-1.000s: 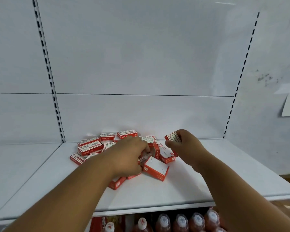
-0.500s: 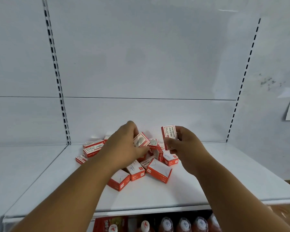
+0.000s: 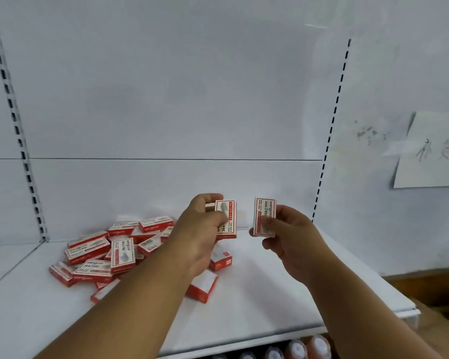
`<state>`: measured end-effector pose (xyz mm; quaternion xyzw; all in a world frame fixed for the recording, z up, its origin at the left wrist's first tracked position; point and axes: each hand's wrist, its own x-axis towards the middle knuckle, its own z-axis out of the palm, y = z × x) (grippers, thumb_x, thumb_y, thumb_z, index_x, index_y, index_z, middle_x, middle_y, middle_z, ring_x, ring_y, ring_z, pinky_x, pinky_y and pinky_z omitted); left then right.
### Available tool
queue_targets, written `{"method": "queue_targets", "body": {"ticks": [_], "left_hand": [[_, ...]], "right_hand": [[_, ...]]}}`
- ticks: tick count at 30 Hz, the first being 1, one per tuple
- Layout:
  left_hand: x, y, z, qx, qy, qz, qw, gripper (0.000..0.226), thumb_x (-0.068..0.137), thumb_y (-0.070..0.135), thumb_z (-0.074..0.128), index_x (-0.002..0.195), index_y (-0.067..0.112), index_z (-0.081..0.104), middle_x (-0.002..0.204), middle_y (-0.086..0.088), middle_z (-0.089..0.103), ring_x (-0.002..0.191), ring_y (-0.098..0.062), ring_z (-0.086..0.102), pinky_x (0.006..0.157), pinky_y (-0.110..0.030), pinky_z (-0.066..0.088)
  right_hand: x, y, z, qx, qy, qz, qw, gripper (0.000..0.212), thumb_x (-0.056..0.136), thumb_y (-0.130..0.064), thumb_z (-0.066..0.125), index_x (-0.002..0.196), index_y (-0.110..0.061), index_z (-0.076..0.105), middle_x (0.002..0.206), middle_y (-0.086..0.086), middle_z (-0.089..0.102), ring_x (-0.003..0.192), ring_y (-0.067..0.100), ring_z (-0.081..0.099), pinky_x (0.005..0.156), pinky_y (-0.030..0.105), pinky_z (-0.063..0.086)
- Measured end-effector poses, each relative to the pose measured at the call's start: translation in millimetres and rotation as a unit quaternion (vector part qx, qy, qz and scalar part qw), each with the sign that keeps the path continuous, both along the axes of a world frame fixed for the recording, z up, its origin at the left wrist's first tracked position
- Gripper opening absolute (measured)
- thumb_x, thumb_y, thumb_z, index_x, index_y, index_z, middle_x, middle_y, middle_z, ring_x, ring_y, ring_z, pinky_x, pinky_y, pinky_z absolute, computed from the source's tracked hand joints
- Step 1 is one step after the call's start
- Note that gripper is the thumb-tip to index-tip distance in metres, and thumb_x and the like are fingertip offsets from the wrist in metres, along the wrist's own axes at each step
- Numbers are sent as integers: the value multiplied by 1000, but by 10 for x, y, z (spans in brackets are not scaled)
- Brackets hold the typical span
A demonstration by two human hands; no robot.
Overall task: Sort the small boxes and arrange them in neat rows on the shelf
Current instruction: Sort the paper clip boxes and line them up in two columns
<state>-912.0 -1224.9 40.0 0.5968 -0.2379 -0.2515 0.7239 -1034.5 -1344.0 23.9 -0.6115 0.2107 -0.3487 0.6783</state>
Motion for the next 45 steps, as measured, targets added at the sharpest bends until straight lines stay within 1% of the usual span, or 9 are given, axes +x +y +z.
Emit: {"method": "queue_targets", "body": {"ticks": [6, 10, 12, 17, 20, 23, 30, 39, 45], "left_hand": [[-306, -789, -72, 122, -244, -4, 962, 34, 86, 7, 70, 108, 29, 59, 104, 9, 66, 82, -9, 69, 55, -16, 50], [-514, -1421, -163, 209, -332, -14, 920, 33, 83, 9, 71, 107, 28, 58, 102, 8, 64, 89, -12, 65, 66, -27, 57], [-576, -1725, -232, 260, -352, -23, 899, 34, 83, 8, 68, 110, 27, 57, 107, 5, 64, 93, -16, 66, 78, -35, 59], [-589, -2210, -421, 330, -310, -13, 891, 35, 86, 4, 57, 117, 20, 57, 114, -5, 62, 94, -24, 67, 76, -38, 60], [-521, -2329, -506, 415, -415, 28, 809, 37, 86, 21, 62, 123, 20, 59, 119, -3, 64, 109, -24, 60, 91, -34, 52], [-546, -2356, -513, 473, -504, 89, 717, 35, 86, 32, 62, 119, 22, 60, 119, -4, 60, 113, -27, 55, 92, -36, 49], [-634, -2096, -481, 411, -461, 127, 776, 26, 84, 33, 65, 108, 25, 59, 108, 2, 63, 101, -20, 60, 83, -31, 49], [-552, -720, -252, 395, -451, 186, 778, 21, 84, 15, 57, 99, 29, 63, 99, 7, 65, 89, -16, 61, 78, -33, 54], [-335, 229, -198, 398, -469, 181, 767, 19, 84, 15, 58, 93, 31, 64, 96, 9, 67, 88, -15, 61, 74, -31, 50]], "right_hand": [[-451, -871, -108, -28, 124, -80, 989, 28, 88, 7, 48, 104, -5, 68, 93, 18, 72, 82, 31, 71, 80, 40, 58], [-660, -1475, -138, -136, 247, -142, 949, 19, 85, -5, 61, 96, -18, 70, 81, 6, 74, 52, 11, 57, 52, 22, 41], [-661, -1743, -164, -178, 268, -148, 935, 16, 86, -10, 65, 99, -19, 64, 83, 1, 72, 54, 6, 61, 46, 21, 38], [-512, -2124, -217, -336, 376, -95, 858, 14, 83, -21, 69, 95, -17, 62, 90, -1, 66, 75, 12, 61, 59, 24, 45], [-398, -2232, -267, -444, 437, -53, 780, 15, 85, -20, 61, 98, -12, 63, 100, 5, 66, 92, 23, 61, 73, 29, 48], [-355, -2271, -274, -492, 449, -40, 744, 14, 85, -14, 56, 99, -13, 58, 106, 8, 62, 97, 27, 59, 73, 30, 44], [-363, -2133, -175, -525, 367, -46, 767, 23, 92, -24, 59, 112, -14, 57, 113, 7, 55, 104, 27, 56, 85, 36, 50], [43, -1027, 107, -572, 269, -4, 775, 19, 96, -34, 52, 97, -17, 61, 97, 1, 63, 90, 21, 59, 75, 31, 49], [236, -64, 63, -561, 212, 22, 800, 14, 93, -22, 51, 90, -16, 64, 89, 0, 66, 85, 20, 60, 75, 34, 53]]}}
